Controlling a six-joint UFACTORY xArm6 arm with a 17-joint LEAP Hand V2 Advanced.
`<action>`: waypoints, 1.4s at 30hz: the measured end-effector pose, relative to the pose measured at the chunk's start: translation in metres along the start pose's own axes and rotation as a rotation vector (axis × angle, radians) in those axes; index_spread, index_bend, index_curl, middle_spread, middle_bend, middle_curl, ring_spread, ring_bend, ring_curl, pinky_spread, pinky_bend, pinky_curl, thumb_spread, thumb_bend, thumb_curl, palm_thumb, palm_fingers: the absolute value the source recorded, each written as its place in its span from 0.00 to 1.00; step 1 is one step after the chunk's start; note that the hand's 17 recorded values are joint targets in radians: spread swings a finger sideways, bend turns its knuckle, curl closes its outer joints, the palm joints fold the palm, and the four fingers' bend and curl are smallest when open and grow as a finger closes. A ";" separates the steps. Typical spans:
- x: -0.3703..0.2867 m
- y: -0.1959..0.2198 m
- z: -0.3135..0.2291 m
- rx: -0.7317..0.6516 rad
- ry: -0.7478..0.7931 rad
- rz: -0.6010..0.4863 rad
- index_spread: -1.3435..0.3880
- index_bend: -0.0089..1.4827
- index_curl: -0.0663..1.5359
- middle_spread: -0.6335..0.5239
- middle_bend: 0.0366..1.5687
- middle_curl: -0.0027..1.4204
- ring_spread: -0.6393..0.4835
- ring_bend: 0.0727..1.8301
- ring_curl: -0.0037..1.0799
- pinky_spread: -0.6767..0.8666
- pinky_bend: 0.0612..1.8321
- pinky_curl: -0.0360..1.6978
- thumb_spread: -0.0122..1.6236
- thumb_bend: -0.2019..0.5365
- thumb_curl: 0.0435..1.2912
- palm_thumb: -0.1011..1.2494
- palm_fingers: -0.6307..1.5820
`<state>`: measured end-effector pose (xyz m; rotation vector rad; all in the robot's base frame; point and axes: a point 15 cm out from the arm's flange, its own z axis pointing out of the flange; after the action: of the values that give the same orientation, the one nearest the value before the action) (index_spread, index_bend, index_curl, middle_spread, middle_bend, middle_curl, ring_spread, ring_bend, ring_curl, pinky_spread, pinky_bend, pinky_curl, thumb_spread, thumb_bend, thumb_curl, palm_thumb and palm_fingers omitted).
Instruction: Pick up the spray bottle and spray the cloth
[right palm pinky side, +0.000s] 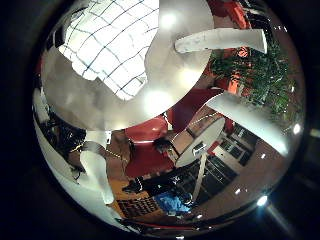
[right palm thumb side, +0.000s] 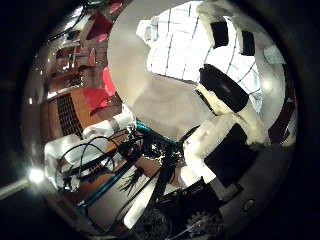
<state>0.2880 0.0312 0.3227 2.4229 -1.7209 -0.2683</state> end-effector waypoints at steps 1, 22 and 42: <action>-0.007 0.000 -0.001 0.014 -0.022 -0.003 0.54 0.26 0.40 0.40 0.40 0.41 0.47 0.36 0.32 0.64 0.11 0.27 0.85 0.26 0.22 0.75 0.51; -0.016 -0.001 -0.032 0.606 -0.402 0.285 0.55 0.17 0.37 0.40 0.30 0.38 0.49 0.37 0.30 0.64 0.19 0.23 0.84 0.26 0.21 0.72 0.52; 0.144 0.067 -0.069 1.101 -0.678 0.621 0.64 0.12 0.30 0.57 0.20 0.32 0.69 0.33 0.25 0.70 0.27 0.20 0.75 0.25 0.16 0.48 0.40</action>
<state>0.2895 -0.1253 0.3974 2.2220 -3.5566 -0.0329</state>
